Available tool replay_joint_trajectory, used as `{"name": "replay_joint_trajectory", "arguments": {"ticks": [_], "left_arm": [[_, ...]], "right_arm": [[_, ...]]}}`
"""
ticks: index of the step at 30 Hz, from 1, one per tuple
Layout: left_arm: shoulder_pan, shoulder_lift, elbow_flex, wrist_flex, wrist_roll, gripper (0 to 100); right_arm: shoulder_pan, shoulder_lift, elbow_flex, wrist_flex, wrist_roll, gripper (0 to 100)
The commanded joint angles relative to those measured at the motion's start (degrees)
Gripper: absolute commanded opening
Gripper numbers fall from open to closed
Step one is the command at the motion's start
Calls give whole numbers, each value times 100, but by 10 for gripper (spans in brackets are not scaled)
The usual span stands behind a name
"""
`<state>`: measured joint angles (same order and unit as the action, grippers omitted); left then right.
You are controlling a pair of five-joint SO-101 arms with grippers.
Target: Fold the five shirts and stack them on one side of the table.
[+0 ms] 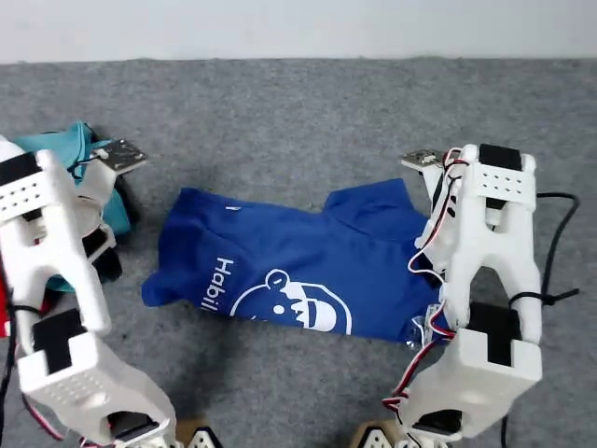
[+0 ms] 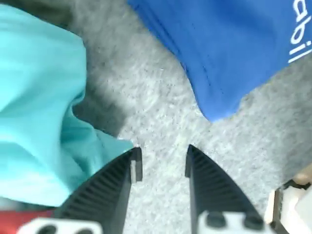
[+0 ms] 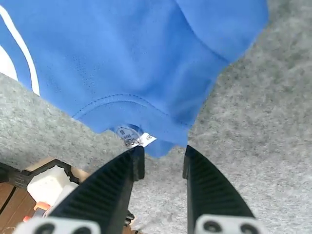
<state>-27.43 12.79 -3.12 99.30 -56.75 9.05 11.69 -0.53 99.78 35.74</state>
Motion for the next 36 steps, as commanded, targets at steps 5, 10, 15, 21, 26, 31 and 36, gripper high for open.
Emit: {"name": "replay_joint_trajectory", "arguments": {"ticks": [5,10,15,21,26,31,36], "left_arm": [[1987,264,-426,-545,2435,152],[2769,923,-1077,-782,3938,152],[2664,1811,-1095,-334,3798,148],[2101,2365,-1103,-308,3270,148],[2207,2418,-1103,-343,3033,148],[2514,2409,-1103,-343,2998,148],[2760,2418,-1103,-343,2998,148]], "right_arm": [[13,-286,-202,-1279,-1108,147],[-13,-57,-888,-1745,-1310,143],[-453,1121,-2426,-1710,-1301,147],[-919,3231,-5090,-1130,-1266,170],[-919,5042,-7411,-602,-1266,271],[-989,6378,-8958,-734,-1257,270],[-1112,6976,-9424,-1297,-1257,269]]}}
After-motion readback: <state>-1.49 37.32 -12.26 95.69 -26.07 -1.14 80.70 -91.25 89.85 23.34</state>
